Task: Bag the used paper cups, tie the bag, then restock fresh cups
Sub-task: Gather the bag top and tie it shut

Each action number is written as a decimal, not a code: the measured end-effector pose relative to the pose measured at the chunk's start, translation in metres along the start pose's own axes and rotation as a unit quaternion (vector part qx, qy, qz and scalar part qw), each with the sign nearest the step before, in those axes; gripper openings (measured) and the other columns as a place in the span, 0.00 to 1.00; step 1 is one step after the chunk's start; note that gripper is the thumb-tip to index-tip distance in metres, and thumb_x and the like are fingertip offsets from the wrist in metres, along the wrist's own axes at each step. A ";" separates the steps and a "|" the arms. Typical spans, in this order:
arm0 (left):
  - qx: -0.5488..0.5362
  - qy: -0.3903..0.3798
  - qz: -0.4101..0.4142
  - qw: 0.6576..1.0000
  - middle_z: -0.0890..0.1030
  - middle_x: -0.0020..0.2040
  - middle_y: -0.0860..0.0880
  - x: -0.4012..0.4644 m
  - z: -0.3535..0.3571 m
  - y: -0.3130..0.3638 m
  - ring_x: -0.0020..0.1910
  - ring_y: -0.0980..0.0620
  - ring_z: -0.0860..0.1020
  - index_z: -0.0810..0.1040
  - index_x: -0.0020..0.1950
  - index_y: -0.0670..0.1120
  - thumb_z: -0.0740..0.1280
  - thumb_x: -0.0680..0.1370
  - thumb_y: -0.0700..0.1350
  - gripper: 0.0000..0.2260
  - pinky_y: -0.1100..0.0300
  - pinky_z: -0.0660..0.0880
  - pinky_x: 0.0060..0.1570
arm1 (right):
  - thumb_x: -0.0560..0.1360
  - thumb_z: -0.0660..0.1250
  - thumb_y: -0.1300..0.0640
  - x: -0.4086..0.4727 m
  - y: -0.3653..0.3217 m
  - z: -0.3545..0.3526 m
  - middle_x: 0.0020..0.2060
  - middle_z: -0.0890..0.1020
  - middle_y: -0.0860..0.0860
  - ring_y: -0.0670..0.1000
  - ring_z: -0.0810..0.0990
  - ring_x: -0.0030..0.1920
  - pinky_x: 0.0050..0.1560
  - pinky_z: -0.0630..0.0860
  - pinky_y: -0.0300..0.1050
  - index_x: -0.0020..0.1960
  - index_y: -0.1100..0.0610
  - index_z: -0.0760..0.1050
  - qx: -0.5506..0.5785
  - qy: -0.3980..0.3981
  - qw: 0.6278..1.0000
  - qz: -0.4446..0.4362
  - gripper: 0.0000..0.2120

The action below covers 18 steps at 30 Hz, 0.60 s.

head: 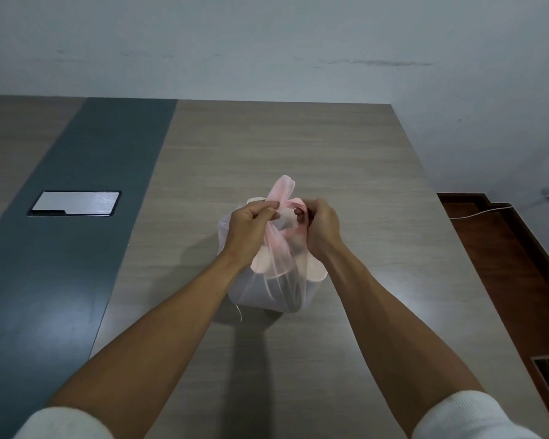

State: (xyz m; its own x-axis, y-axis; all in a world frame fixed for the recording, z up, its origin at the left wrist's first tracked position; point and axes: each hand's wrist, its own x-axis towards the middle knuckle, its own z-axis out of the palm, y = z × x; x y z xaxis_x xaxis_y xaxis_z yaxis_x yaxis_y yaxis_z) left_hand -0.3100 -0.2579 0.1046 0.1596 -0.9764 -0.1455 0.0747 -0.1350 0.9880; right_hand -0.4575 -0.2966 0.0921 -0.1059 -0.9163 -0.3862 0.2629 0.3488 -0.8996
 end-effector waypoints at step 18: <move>0.029 -0.164 -0.079 0.983 0.86 0.45 0.42 0.010 -0.029 0.010 0.42 0.51 0.84 0.81 0.61 0.37 0.71 0.78 0.34 0.12 0.60 0.80 0.48 | 0.71 0.65 0.78 -0.001 0.011 -0.005 0.42 0.83 0.58 0.59 0.81 0.43 0.41 0.79 0.52 0.51 0.58 0.77 -0.005 -0.039 0.998 -0.043 0.18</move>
State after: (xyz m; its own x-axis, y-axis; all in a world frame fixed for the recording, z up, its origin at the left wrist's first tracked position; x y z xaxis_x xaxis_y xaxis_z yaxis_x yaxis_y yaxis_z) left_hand -0.2795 -0.2644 0.1113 -0.1769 -0.9427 -0.2830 0.0160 -0.2903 0.9568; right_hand -0.4590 -0.2913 0.0816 -0.0530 -0.9553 -0.2910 0.2461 0.2699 -0.9309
